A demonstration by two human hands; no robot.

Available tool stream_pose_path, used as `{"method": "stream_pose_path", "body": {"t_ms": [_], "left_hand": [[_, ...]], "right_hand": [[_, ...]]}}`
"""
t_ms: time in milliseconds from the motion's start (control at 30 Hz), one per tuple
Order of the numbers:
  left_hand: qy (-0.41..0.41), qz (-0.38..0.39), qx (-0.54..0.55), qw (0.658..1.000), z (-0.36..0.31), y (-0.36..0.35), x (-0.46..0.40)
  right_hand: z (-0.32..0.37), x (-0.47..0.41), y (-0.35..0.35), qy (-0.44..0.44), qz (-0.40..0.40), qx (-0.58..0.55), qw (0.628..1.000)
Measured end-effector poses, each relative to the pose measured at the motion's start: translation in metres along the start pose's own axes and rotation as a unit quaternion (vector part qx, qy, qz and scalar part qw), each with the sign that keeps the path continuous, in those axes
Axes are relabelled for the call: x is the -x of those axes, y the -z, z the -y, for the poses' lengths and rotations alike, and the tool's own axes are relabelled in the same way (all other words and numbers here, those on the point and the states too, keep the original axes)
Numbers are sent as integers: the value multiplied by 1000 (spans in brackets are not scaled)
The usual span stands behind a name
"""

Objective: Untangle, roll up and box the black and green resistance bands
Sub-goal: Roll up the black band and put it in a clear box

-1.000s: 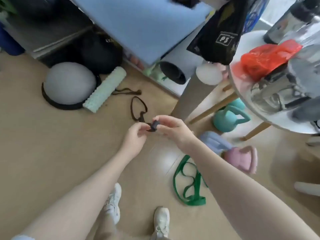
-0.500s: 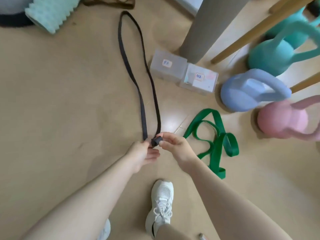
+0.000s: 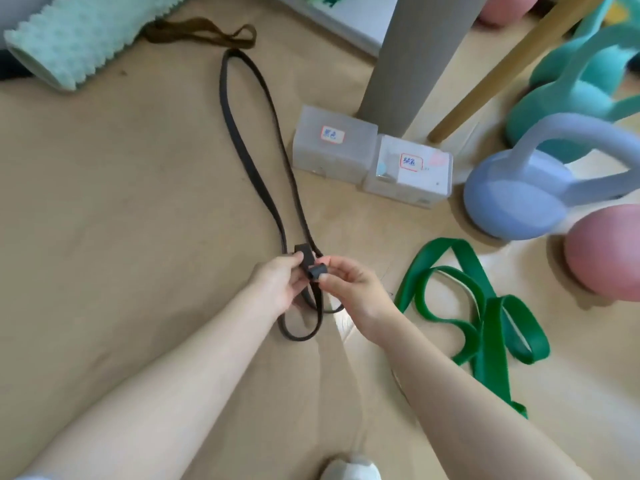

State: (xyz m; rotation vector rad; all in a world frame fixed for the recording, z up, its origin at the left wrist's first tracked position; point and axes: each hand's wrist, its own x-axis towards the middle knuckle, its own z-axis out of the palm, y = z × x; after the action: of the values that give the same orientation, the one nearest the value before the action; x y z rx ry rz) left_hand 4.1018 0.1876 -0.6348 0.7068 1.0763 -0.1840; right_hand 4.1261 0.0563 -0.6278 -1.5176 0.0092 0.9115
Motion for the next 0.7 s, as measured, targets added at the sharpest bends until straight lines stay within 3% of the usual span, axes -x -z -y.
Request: {"method": "stream_pose_path", "body": {"t_ms": [67, 133, 233, 300, 400, 467, 700], "left_hand": [[-145, 34, -9, 989, -31, -15, 12], [-297, 80, -1, 952, -62, -25, 45], [-388, 122, 11, 913, -87, -20, 87], [-338, 80, -25, 937, -78, -2, 82], [-157, -7, -69, 985, -44, 29, 50], [-78, -63, -88, 991, -14, 48, 27], [-32, -104, -91, 990, 47, 74, -5]], "right_hand": [[27, -9, -9, 55, -11, -57, 997], [66, -6, -21, 104, 11, -158, 982], [105, 6, -38, 139, 83, -238, 958], [96, 9, -43, 123, 85, -182, 972], [44, 5, -45, 65, 44, -20, 997], [3, 5, -48, 20, 37, 50, 998], [-68, 10, -49, -20, 2, 124, 992]]}}
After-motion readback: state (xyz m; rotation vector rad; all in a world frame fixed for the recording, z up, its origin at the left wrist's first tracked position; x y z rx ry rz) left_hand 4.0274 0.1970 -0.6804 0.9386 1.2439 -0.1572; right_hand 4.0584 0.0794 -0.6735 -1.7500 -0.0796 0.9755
